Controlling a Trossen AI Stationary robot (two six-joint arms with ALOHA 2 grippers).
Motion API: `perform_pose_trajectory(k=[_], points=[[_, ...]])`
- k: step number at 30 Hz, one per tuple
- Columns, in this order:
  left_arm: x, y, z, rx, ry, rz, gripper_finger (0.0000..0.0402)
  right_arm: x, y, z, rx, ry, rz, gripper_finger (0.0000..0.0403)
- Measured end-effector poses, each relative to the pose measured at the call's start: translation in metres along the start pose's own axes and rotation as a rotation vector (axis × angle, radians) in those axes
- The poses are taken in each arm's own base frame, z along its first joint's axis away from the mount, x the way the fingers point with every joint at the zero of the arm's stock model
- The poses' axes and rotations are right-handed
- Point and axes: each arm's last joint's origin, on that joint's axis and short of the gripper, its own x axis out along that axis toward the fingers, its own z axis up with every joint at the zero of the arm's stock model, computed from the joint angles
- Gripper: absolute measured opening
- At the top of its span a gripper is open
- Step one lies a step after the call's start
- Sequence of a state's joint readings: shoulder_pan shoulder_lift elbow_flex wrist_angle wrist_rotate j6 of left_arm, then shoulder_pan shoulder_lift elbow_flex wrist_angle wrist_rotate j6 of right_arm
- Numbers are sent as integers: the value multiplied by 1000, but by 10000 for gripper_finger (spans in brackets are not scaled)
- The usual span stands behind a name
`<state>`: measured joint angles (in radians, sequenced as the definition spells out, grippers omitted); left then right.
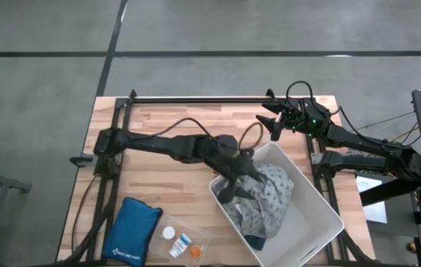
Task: Pick & place medical supplies in basket/bin
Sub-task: Return to Home Position
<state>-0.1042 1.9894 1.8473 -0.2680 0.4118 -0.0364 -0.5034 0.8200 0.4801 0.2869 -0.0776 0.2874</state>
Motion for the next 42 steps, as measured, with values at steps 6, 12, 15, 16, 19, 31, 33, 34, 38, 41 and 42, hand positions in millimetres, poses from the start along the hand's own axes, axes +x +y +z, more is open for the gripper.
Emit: perform_pose_trajectory(k=[6,12,15,16,19,31,33,34,38,41,42], points=[[-42,-14,29,109,-77,40,309,0,0,0,0,0,0,325],[-83,-30,46,234,-85,80,289,0,0,0,0,0,-1,325],[-103,-38,51,286,-67,112,269,0,0,0,0,0,-1,325],[-110,-41,53,296,-63,128,261,0,0,0,0,0,0,325],[-126,-47,56,296,-52,168,234,0,0,0,0,0,0,325],[-177,-65,42,254,-14,281,83,0,0,0,0,0,0,325],[-188,-69,34,240,-17,299,68,0,0,0,0,0,0,325],[-194,-72,30,234,-31,304,61,0,0,0,0,0,-1,325],[-219,-82,10,199,-90,322,34,0,0,0,0,0,0,325],[-239,-89,-9,164,-147,360,17,0,0,0,0,0,0,325],[-246,-92,-16,156,-171,370,11,0,0,0,0,0,-1,325]])
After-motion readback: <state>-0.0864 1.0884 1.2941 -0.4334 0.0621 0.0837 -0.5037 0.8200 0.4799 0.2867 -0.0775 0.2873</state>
